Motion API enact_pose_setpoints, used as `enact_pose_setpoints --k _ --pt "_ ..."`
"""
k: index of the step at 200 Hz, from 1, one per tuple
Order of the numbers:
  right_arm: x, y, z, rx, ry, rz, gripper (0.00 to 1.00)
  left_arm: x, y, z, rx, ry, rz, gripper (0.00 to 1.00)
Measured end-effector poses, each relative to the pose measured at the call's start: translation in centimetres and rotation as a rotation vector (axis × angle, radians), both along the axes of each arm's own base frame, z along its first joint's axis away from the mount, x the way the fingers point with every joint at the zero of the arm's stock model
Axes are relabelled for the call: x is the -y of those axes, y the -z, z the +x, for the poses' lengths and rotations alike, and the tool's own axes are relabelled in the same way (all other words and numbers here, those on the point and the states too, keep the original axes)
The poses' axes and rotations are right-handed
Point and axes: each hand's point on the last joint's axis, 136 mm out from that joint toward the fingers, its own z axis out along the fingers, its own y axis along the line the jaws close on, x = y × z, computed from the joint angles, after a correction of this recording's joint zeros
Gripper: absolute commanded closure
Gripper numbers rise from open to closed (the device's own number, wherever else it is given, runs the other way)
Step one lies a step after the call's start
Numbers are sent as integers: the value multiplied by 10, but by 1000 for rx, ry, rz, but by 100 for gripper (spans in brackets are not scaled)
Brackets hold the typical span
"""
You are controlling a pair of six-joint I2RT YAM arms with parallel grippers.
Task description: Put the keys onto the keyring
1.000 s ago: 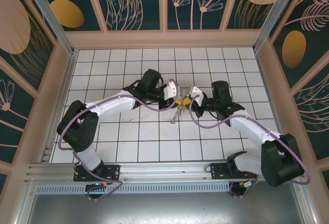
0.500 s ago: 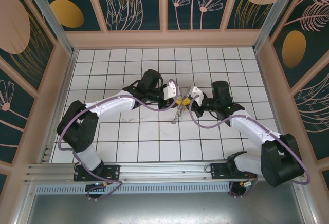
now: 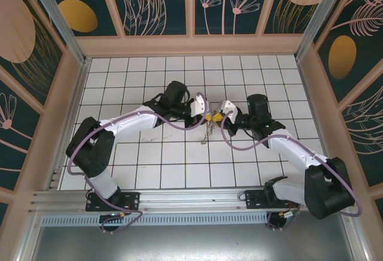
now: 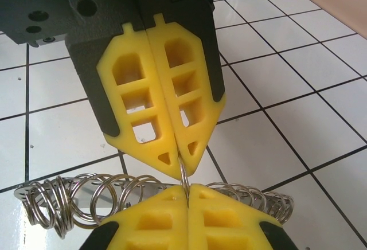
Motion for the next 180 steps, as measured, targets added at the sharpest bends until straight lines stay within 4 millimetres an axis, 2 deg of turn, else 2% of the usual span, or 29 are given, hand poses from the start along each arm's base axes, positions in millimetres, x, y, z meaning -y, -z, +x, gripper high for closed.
enact_pose_setpoints --k 64,111,136,180 --pt "0 2 -5 4 -11 43 85 -2 -14 -11 -25 -4 -143 100" --pt "-1 -6 -5 6 -23 103 86 -3 -24 -14 -51 -3 -226 100" --pt "0 -12 -4 20 -21 119 81 -1 -29 -13 -46 -1 -247 100" --pt "4 -18 -4 38 1 110 74 -2 -27 -14 -47 4 -238 100"
